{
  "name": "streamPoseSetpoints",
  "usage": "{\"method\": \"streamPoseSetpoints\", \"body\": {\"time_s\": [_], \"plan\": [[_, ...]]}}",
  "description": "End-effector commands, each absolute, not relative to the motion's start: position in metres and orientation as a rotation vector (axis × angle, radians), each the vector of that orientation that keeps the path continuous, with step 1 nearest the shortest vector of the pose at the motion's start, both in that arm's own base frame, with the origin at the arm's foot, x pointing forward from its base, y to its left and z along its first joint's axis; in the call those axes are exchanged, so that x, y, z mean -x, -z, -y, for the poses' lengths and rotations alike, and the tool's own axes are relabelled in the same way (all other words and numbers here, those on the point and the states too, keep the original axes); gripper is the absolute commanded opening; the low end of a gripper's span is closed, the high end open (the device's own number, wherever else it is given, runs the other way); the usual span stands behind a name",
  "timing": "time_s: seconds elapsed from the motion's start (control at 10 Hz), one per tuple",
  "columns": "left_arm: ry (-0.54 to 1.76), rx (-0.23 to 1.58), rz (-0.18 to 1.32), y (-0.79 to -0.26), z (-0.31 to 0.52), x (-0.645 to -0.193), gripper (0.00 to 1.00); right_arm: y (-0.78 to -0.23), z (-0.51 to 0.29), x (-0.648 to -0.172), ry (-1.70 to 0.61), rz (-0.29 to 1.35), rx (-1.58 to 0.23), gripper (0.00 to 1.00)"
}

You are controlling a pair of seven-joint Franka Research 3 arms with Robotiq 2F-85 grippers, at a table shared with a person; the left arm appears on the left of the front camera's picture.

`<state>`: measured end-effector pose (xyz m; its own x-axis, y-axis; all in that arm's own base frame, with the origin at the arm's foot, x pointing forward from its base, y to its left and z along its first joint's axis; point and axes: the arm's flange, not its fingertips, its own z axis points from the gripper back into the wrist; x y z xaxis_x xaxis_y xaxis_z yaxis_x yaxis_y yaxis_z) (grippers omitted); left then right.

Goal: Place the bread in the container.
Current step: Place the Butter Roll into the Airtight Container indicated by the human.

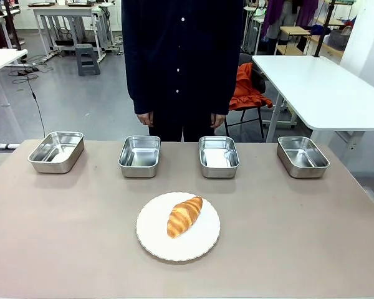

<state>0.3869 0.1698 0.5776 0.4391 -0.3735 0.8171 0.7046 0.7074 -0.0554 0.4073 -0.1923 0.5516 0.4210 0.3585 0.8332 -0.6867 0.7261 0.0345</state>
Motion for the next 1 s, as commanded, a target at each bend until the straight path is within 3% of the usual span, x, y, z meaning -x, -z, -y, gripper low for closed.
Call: {"method": "streamPoseSetpoints", "body": {"time_s": [0.0, 0.9], "plan": [[0.697, 0.432, 0.889, -0.5789, -0.172, -0.3856, 1.0, -0.552, 0.1924, -0.4095, -0.681, 0.946, -0.409, 1.0], [0.697, 0.432, 0.889, -0.5789, -0.172, -0.3856, 1.0, -0.552, 0.1924, -0.4095, -0.681, 0.946, -0.409, 1.0]]}}
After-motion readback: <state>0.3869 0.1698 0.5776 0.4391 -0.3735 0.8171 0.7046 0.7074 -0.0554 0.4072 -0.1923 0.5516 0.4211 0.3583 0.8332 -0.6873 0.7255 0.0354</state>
